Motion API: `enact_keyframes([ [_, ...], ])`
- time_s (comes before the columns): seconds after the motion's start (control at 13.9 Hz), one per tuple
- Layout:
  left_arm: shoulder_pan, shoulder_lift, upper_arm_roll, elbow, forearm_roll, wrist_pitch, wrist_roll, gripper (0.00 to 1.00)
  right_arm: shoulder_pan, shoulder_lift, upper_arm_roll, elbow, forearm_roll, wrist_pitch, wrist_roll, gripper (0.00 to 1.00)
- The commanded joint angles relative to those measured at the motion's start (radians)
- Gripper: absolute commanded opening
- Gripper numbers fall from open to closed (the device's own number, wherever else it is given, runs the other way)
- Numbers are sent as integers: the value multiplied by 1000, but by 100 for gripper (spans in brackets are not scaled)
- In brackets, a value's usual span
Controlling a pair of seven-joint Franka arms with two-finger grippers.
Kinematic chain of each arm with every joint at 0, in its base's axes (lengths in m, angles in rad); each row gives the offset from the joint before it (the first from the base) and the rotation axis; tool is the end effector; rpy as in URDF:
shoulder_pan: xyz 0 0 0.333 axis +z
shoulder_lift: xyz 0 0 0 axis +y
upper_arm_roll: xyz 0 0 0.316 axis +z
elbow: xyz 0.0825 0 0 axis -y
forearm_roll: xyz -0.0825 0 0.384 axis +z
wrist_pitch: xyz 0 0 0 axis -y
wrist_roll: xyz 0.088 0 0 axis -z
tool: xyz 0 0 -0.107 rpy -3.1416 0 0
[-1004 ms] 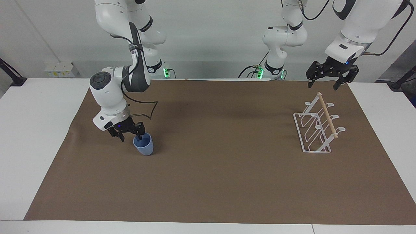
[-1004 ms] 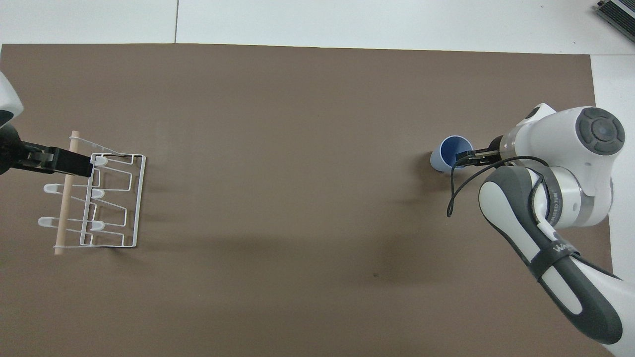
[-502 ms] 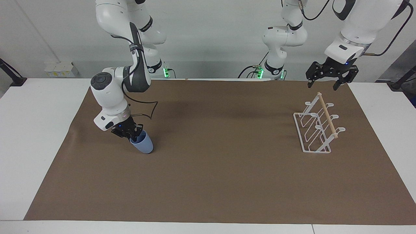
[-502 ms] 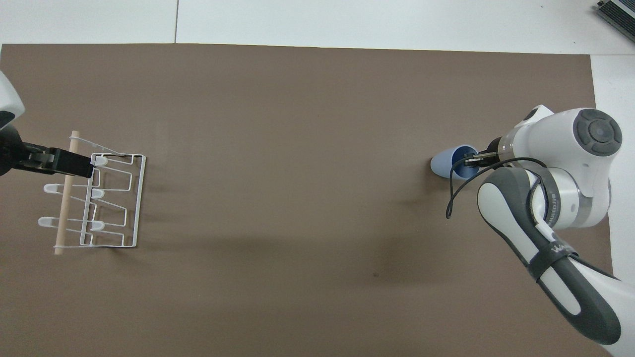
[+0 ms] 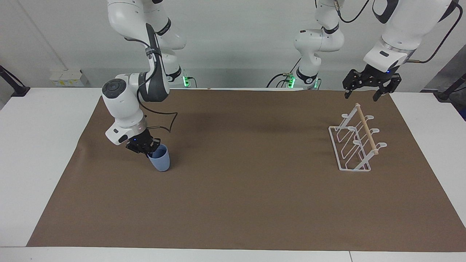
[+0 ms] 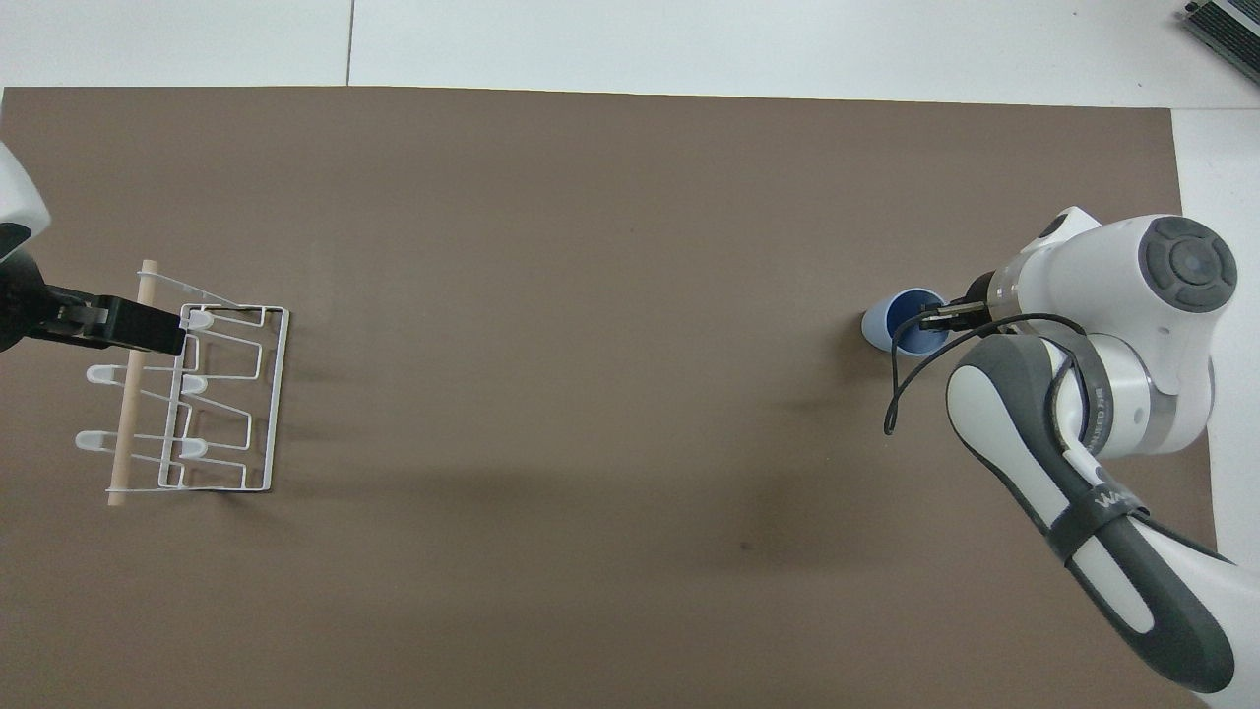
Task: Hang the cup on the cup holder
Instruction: 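Close the right gripper on the blue cup rim, then lift the blue cup with the right gripper while the left gripper rises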
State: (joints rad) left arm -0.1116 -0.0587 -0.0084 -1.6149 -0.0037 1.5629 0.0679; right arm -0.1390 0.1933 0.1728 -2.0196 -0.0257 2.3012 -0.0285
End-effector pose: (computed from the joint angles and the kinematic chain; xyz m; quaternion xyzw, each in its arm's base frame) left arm 0.5314 -0.0646 0.6350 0.9956 -0.0938 0.0033 0.0017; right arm 0.5954 0.0166 0.3662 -0.9983 -0.0369 -0.0457 0.0066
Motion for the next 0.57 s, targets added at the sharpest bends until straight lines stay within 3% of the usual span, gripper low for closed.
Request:
enact_keyframes([
  [0.0, 6, -35, 1, -40, -12, 20, -3, 100, -8, -9, 5, 31, -17, -52, 1, 0],
  [0.5, 3, -33, -1, -39, -12, 22, 0, 100, 1, -14, 11, 237, -19, -307, -7, 0],
])
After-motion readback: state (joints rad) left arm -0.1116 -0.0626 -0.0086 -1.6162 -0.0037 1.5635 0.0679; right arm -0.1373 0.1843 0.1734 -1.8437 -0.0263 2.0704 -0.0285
